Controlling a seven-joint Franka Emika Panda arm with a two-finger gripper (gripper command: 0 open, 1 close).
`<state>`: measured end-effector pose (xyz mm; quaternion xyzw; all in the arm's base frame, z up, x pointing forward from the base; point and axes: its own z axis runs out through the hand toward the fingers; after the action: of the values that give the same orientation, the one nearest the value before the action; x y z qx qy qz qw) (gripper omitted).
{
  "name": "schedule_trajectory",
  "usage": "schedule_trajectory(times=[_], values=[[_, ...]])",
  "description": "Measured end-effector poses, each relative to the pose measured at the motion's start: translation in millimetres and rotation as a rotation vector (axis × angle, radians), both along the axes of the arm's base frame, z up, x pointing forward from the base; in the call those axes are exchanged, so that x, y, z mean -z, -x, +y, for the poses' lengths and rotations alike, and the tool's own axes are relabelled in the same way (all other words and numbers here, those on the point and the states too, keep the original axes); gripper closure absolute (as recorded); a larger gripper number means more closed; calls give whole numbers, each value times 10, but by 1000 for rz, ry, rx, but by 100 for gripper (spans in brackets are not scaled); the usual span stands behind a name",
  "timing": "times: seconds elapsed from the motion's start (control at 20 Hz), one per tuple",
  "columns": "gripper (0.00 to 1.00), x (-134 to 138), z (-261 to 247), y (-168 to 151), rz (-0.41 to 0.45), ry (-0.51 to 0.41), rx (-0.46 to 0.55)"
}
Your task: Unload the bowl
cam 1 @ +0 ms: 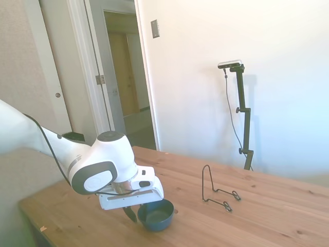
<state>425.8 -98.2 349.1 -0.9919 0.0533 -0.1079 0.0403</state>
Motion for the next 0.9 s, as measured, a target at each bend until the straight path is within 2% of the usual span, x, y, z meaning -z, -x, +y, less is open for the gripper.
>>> schedule_trajectory(times=[0.2,0.45,0.7,0.9], values=[[0,-3,1,1,3,10,1],[0,-139,-11,45,7,-9,75],[0,-652,-107,175,29,-59,169],[0,-1139,-350,243,-24,-75,333]])
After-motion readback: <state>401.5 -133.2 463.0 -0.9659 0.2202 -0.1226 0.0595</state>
